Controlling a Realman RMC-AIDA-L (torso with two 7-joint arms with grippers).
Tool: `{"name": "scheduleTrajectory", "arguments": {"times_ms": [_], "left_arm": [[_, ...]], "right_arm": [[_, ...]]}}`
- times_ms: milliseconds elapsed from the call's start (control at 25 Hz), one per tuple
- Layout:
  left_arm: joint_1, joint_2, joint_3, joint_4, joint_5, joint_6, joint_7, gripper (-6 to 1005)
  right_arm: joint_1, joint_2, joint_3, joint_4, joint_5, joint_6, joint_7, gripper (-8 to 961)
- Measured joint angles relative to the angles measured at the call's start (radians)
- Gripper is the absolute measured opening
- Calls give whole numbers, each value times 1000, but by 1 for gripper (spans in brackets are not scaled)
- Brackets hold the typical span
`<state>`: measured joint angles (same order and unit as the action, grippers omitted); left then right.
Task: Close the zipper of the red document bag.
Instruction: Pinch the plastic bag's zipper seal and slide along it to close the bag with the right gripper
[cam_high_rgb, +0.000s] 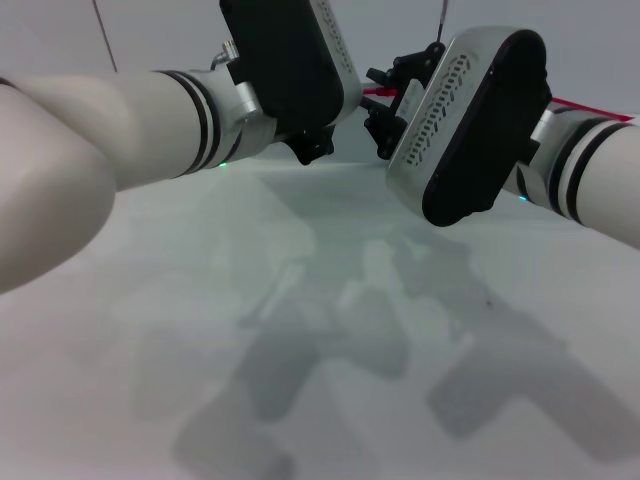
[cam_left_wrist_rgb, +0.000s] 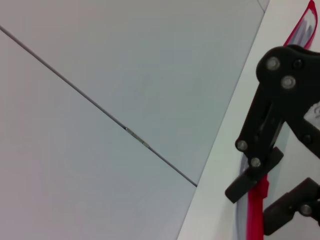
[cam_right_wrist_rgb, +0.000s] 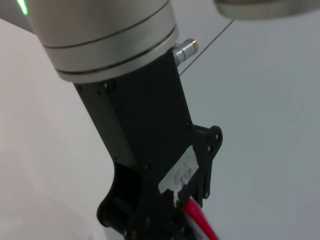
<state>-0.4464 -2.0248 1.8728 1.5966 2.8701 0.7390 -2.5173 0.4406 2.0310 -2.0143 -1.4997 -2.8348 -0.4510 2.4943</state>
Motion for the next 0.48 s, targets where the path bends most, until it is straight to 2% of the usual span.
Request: {"name": "scheduleTrajectory", "arguments": {"times_ms": [480], "left_arm": [[4,0,3,12,0,3,0,56]], "right_arm": [[3,0,-11,14,-60,-2,0,213]]}}
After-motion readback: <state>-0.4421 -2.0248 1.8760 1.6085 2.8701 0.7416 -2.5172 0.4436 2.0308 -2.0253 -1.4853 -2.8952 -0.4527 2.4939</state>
